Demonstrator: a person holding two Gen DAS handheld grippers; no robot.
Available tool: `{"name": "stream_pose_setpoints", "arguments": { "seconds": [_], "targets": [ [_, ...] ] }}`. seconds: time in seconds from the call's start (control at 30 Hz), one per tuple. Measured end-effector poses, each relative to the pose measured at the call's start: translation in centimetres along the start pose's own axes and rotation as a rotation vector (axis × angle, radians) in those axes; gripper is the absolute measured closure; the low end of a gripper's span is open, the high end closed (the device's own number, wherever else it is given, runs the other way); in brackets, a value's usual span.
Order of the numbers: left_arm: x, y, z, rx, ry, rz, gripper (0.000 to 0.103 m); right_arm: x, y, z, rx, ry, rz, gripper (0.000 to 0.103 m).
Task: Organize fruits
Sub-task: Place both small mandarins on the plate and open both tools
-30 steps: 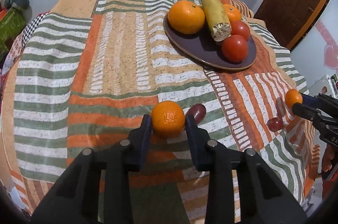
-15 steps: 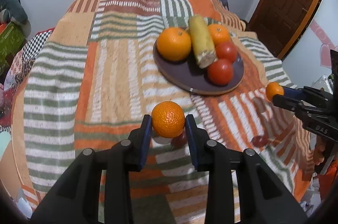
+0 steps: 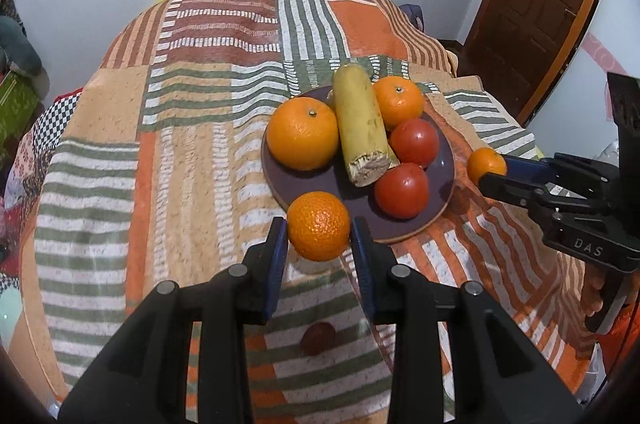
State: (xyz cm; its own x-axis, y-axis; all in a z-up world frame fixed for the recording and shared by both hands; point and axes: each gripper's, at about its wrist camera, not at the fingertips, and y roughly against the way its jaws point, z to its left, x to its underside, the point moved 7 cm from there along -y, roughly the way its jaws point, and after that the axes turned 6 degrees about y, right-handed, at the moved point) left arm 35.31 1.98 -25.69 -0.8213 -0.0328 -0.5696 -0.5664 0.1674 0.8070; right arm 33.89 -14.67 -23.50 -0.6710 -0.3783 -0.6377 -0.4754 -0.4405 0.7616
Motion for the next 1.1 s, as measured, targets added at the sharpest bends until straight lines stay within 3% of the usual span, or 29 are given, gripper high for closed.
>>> {"name": "stream_pose_setpoints", "arguments": {
  "seconds": [0.6, 0.67, 0.73, 0.8, 0.93, 1.1],
  "targets": [
    [-0.9, -6.0, -1.1, 0.016, -0.015, 0.091, 0.071, 0.0, -4.2, -0.8, 0.003, 0.021, 0.064, 0.070],
    [-1.0, -5.9, -1.3, 0.008, -0.022, 0.085, 0.068, -0.1, -4.2, -0.9, 0.002, 0.022, 0.067, 0.070],
    [-1.2, -5.5, -1.4, 0.007, -0.025, 0.074, 0.053, -0.1, -4.2, -1.0, 0.003, 0.016, 0.070, 0.070],
    [-1.2, -4.6, -1.5, -0.002, -0.031, 0.049, 0.047, -0.1, -4.0, -1.1, 0.001, 0.003, 0.072, 0.068],
    [-0.9, -3.1, -1.4, -0.012, -0.038, 0.033, 0.045, -0.2, -2.9, -1.1, 0.016, 0.001, 0.054, 0.055],
    [0.3, -0.3, -1.2, -0.024, -0.037, 0.016, 0.043, 0.0, -0.6, -0.6, 0.023, 0.012, 0.037, 0.053]
  ]
}}
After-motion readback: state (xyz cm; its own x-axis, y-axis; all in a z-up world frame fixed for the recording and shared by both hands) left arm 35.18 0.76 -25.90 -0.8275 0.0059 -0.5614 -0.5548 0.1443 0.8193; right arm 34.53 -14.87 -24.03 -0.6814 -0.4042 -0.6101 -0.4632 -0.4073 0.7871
